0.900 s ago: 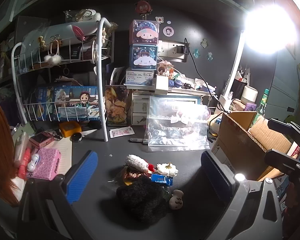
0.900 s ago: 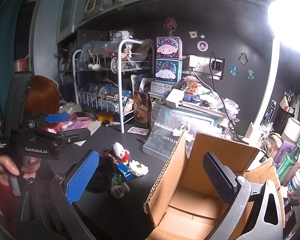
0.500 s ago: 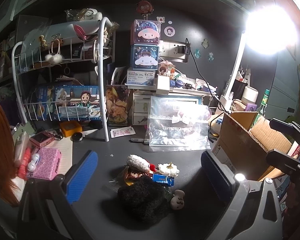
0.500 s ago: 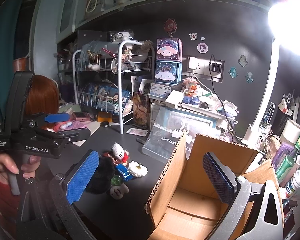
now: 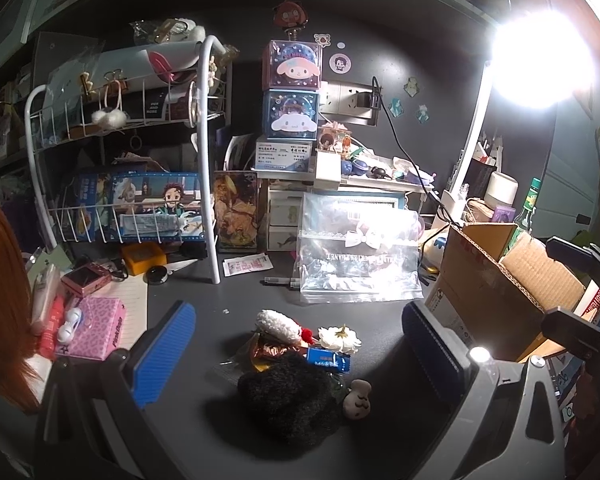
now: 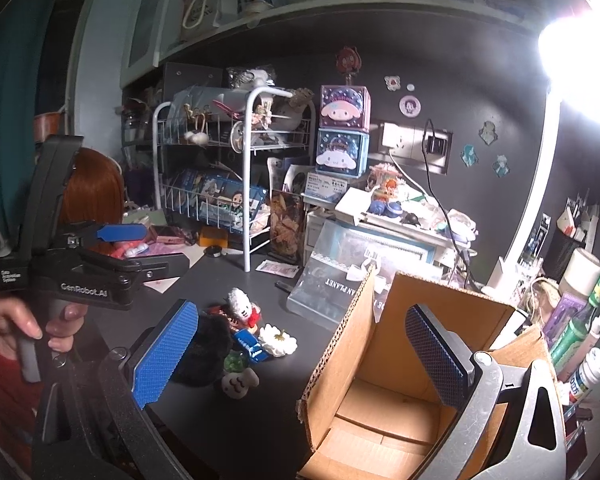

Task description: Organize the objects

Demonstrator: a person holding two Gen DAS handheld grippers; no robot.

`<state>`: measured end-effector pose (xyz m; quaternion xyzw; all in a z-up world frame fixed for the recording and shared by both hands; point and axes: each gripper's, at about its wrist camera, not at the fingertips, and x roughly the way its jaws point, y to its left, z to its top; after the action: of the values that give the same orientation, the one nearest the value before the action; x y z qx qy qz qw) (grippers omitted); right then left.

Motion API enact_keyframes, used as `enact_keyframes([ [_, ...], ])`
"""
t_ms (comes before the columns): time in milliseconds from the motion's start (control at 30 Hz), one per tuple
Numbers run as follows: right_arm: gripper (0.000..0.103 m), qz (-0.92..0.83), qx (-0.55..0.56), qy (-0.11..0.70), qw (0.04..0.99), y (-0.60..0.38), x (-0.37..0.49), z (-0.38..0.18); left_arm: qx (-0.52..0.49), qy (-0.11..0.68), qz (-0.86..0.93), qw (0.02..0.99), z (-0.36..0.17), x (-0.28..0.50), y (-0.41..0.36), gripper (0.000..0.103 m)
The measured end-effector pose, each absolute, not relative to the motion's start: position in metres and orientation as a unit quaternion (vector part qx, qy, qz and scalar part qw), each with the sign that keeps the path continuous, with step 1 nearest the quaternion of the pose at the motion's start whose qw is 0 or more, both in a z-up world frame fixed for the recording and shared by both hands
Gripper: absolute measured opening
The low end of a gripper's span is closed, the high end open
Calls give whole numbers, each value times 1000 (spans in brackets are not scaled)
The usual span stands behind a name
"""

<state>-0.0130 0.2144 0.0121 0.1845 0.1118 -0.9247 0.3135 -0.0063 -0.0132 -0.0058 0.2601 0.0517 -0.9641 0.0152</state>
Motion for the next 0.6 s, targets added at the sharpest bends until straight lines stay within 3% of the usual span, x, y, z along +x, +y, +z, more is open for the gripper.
enact_keyframes([
  [267,103,-923,125,164,325,181,20,21,259,48,-964,35,-9,-5,-33,102],
  [600,101,-859,189,160,447,109,19,-9,268,43,-959,83,-28,-2,-84,103],
])
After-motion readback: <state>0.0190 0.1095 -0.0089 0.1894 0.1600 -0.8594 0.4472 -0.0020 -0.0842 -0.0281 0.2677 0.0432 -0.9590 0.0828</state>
